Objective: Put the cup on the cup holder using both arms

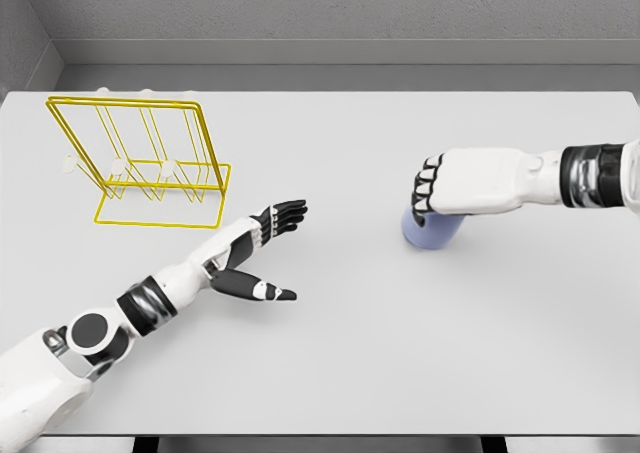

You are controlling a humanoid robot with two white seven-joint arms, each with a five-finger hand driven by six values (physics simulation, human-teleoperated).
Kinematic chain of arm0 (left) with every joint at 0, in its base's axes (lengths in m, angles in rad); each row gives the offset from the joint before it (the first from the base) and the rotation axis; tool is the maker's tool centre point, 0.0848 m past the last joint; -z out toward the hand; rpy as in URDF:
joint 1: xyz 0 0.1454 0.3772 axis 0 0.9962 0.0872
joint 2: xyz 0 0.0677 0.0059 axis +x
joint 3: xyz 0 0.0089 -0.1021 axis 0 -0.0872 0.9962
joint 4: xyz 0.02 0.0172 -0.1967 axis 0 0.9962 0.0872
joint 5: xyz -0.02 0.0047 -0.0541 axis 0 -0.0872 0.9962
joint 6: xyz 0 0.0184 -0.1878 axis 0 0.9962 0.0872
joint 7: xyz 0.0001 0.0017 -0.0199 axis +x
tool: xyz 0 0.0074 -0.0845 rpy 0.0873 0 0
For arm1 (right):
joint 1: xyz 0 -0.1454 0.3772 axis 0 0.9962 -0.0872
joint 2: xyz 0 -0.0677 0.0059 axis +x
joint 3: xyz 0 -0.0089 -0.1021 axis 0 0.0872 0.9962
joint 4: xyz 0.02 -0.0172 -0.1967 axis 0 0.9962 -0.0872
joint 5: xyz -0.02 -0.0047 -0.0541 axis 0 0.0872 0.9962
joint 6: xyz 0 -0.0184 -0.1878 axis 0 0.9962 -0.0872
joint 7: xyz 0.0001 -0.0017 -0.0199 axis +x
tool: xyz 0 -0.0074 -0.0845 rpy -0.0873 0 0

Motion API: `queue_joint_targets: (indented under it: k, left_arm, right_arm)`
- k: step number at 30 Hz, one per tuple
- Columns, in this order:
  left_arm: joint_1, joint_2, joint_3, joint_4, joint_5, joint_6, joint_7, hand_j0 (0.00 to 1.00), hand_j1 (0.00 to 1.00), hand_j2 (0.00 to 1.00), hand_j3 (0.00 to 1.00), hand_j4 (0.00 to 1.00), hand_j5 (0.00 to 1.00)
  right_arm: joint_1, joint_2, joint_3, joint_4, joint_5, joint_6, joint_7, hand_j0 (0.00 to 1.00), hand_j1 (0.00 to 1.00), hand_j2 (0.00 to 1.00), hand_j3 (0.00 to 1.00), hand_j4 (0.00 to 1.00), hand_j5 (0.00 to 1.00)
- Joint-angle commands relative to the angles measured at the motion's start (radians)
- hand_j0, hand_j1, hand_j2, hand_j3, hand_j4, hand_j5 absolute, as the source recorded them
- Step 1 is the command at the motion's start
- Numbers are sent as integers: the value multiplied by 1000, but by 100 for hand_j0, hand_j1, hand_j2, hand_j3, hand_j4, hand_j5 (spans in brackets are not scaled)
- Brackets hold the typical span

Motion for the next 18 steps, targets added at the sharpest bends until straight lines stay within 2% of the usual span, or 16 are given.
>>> queue_joint_targets:
  k: [1, 8, 14, 18]
  left_arm:
    - [0, -6, 5, 9, 5, -4, -1, 100, 100, 100, 100, 100, 100]
    - [44, 74, 11, 12, 11, -102, -56, 100, 100, 100, 100, 100, 100]
    - [49, 73, 11, 23, 12, -108, -56, 100, 100, 100, 100, 100, 100]
    - [49, 68, 13, 49, 14, -107, -56, 100, 100, 100, 100, 100, 100]
  right_arm:
    - [0, 8, 0, -16, -13, 3, 0, 58, 58, 58, 58, 58, 58]
    - [6, 104, 9, -17, -34, 3, 0, 58, 58, 58, 58, 58, 58]
    - [8, 177, 30, -17, -39, 3, 0, 58, 58, 58, 58, 58, 58]
    - [8, 195, 49, -17, -39, 3, 0, 58, 58, 58, 58, 58, 58]
